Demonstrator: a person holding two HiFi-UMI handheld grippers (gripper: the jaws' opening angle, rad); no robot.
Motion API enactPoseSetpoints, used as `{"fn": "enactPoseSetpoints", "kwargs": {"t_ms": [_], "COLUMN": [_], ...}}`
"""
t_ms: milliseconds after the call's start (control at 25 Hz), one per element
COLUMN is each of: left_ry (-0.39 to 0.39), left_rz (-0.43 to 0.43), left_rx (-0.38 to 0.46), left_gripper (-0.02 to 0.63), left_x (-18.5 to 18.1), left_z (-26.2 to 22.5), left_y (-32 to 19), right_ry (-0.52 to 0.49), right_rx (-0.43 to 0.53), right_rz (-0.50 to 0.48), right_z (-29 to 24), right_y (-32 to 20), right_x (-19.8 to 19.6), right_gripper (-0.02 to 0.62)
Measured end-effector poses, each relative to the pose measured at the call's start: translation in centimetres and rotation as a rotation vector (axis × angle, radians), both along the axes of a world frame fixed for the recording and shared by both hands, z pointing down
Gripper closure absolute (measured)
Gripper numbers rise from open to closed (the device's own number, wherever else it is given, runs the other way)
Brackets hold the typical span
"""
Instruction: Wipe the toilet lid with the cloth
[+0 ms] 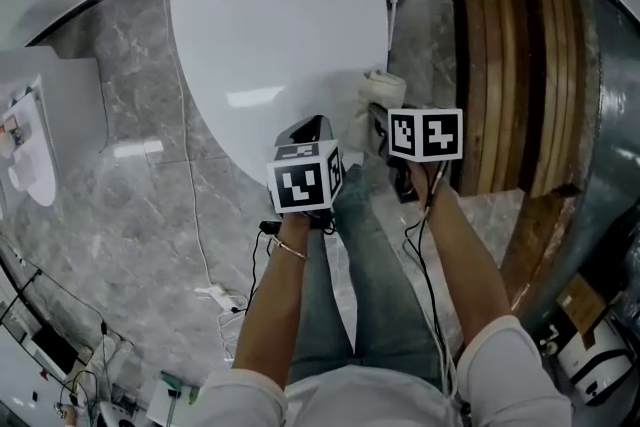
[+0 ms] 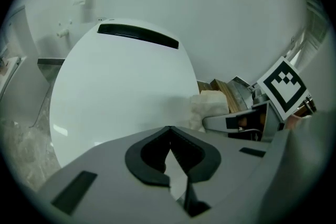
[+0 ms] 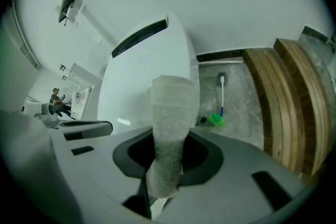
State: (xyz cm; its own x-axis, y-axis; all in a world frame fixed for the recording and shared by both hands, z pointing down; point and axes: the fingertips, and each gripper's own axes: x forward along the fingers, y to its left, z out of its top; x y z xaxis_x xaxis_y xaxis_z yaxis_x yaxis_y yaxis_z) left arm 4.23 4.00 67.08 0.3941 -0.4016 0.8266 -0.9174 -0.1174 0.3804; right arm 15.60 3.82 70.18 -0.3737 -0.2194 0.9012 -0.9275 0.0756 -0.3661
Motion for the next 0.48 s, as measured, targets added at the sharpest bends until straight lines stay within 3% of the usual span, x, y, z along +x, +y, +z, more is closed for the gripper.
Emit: {"fn": "enactPoseSetpoints", "kwargs": {"t_ms": [200, 480], "left_ry": [-0.037, -0.115], "left_rz": [-0.076, -0.288], "left_rx": [0.01, -0.016], "left_gripper": [0.594, 0.594], "left_x": [-4.3, -15.4], "left_z": [-0.7, -0.5], "left_y": [1.7, 5.8], "right_ry": [-0.106, -0.238], "right_rx": [0.027, -0.033], "right_rz": [-0.076, -0.333], "right_z": [-2.1, -1.6], "right_y": [1.1, 5.5], "right_x": [-4.3, -18.0], "right_gripper": [0.499, 0.499]}}
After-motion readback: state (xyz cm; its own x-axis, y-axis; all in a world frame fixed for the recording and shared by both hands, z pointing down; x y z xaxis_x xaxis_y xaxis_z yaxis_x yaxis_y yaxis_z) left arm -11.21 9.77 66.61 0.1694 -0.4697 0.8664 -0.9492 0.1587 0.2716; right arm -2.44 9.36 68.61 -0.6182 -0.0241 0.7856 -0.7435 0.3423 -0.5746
